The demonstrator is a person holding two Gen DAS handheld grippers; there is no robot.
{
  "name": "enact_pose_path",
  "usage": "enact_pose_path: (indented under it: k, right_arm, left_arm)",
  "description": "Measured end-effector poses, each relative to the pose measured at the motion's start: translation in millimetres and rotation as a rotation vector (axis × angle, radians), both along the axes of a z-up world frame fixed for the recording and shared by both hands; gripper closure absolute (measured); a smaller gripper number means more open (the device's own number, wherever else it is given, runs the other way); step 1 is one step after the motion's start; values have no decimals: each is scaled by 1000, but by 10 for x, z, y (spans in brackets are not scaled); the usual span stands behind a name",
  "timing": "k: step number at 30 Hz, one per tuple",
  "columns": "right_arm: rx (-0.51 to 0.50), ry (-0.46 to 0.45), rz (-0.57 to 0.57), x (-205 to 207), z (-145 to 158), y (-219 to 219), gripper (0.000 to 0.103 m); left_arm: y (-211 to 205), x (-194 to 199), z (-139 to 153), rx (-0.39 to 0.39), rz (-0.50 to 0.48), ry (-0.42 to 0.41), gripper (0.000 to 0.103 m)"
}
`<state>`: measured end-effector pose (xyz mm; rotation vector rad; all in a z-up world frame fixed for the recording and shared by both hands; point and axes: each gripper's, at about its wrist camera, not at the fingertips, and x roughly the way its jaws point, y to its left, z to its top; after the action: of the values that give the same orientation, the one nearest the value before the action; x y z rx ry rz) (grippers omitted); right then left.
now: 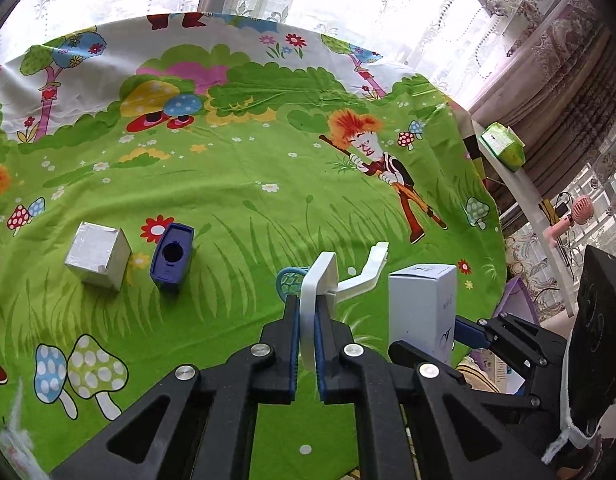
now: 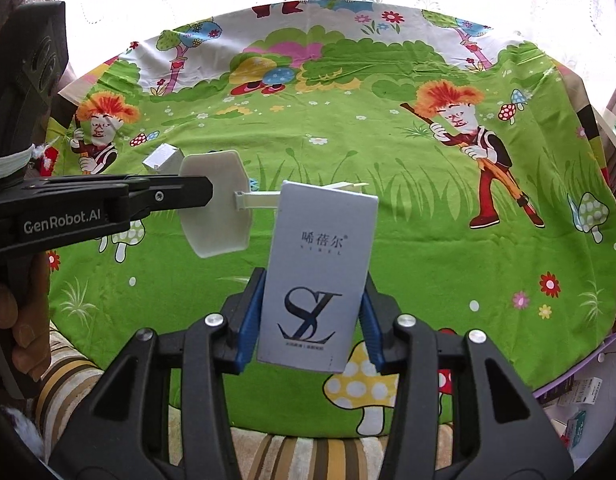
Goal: Organize rigid objects
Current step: 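Carry white holder and SL box into purple box and release both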
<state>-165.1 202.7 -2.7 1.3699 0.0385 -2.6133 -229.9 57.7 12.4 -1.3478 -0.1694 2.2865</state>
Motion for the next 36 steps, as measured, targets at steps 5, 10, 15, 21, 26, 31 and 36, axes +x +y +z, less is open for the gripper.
enact_pose_path:
  k: [5, 10, 15, 21, 26, 31, 36]
  right_arm:
    - [-1, 9, -15, 225, 65, 167, 55]
    - [-13, 15, -47, 473, 132, 415, 55]
    - [-18, 20, -94, 759, 185, 790, 55]
    - [-23, 20, -188, 1084, 216, 1373, 55]
    - [-16, 25, -283, 1338, 252, 1887, 55]
    - [-14, 14, -394, 1539, 213, 2407, 55]
    - [-10, -2, -496, 1694, 154, 2835, 55]
  left_arm:
    - [88, 295, 83, 44, 17, 18, 96]
    - [254, 574, 127, 91, 6, 19, 96]
    - [475, 840, 204, 143, -23, 22, 96]
    - [814, 1086, 245, 181, -74, 8, 96]
    - [1173, 1291, 254, 188, -144, -11, 96]
    - [1551, 1476, 230, 183, -220, -37, 96]
    - [1862, 1651, 168, 170, -281, -65, 96]
